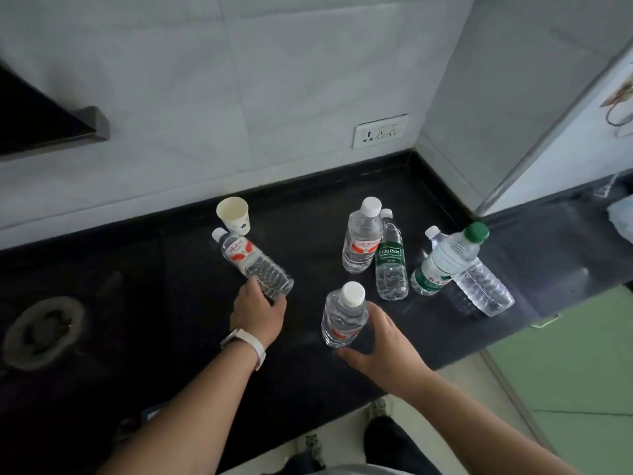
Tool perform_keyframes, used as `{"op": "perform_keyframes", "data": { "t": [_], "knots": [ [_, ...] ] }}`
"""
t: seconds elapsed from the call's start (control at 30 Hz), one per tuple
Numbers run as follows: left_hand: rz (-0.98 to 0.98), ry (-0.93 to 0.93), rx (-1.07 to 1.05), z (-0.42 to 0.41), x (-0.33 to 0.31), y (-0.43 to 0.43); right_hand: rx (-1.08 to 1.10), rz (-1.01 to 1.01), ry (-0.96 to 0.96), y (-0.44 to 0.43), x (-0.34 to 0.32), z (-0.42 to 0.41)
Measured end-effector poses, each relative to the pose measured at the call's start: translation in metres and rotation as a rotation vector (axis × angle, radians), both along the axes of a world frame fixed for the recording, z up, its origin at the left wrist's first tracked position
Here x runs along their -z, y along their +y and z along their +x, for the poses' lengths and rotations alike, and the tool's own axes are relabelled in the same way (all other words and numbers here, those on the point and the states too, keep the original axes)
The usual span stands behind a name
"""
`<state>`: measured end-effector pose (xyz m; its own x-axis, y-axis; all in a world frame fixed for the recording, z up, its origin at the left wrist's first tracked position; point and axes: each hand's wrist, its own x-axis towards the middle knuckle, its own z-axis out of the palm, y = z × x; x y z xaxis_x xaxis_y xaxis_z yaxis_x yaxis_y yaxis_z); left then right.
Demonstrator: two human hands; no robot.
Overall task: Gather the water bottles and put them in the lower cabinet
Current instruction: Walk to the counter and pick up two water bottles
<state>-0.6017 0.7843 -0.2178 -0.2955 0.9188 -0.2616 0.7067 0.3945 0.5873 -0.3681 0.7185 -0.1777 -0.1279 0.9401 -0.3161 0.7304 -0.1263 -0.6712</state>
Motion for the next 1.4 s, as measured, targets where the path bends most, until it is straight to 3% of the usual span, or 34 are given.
{"op": "perform_keyframes", "data": {
  "t": [0.17,0.23,0.3,0.37,0.53,0.87,1.2,1.4],
  "knots": [
    [-0.072,-0.282,-0.299,0.001,0.025,0.035,-0.037,-0.013,0.117,0.025,0.009,0.002],
    [-0.089,-0.339,-0.401,-0.008,0.057,0.052,-0.077,-0.048,0.156,0.035,0.012,0.005],
    [-0.092,-0.388,-0.487,-0.005,0.048,0.061,-0.134,-0.091,0.185,0.045,0.015,0.007],
    [-0.105,-0.408,-0.574,0.007,0.017,0.068,-0.163,-0.125,0.207,0.052,0.018,0.008],
    [-0.190,-0.371,-0.700,0.013,0.011,0.088,-0.143,-0.197,0.301,0.072,0.023,0.009],
    [-0.175,-0.358,-0.625,0.005,0.014,0.077,-0.058,-0.315,0.431,0.097,0.018,0.018],
    [0.135,-0.631,-0.578,0.000,0.002,0.009,-0.004,-0.296,0.354,0.067,0.008,0.004],
    [0.299,-0.792,-0.297,-0.031,-0.018,-0.017,0.007,-0.244,0.325,0.038,-0.008,-0.021]
  ]
}}
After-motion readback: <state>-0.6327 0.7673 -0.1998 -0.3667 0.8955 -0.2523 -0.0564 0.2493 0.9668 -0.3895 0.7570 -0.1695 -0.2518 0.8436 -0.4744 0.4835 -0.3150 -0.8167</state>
